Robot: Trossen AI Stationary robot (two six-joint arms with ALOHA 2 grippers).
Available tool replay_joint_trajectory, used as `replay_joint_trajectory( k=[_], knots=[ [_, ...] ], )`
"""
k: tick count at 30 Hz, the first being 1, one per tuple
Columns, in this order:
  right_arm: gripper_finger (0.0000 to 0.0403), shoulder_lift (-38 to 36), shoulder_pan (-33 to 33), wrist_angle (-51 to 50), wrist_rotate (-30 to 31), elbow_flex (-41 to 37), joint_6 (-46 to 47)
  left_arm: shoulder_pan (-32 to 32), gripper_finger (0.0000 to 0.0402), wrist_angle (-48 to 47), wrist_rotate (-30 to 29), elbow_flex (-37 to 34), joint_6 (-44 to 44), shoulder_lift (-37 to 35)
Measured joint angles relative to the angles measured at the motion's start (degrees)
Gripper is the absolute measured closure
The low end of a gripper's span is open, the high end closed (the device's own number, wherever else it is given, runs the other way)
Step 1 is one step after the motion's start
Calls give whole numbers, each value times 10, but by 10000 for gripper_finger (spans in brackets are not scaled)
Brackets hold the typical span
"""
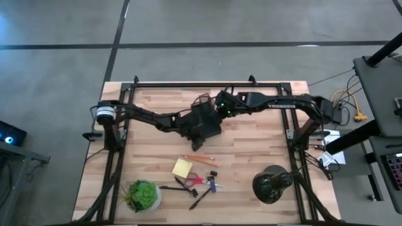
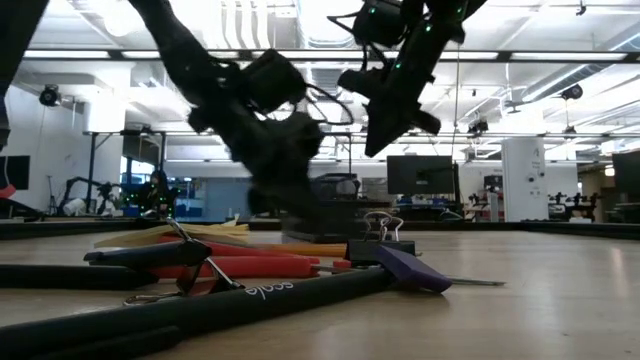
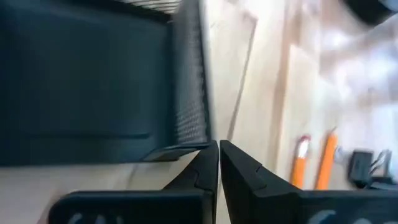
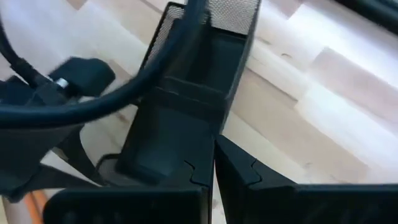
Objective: Pick and place office supplies into organizer
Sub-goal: Adjust the desk organizer
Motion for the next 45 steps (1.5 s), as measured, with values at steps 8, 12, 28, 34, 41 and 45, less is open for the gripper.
replay_joint_trajectory(
  k=[8, 12, 28, 34, 41, 45],
  knots=[
    [394, -64, 21, -70, 38, -20, 26, -2, 402, -44, -17, 14, 51, -73],
    [394, -89, 26, -64, 52, -48, 63, 8, 402, -157, -131, 11, 125, -140],
    [394, -107, 97, -29, 68, -112, 141, 187, 402, -164, -111, 16, 227, -122],
    [394, -107, 104, -29, 70, -100, 148, 198, 402, -140, -166, 30, 187, -95],
    [394, -107, 105, -4, 42, -102, 185, 235, 402, -111, -172, 40, 136, -94],
    [394, -107, 106, 44, 14, -102, 168, 270, 402, -118, -104, 43, 82, -68]
  ],
)
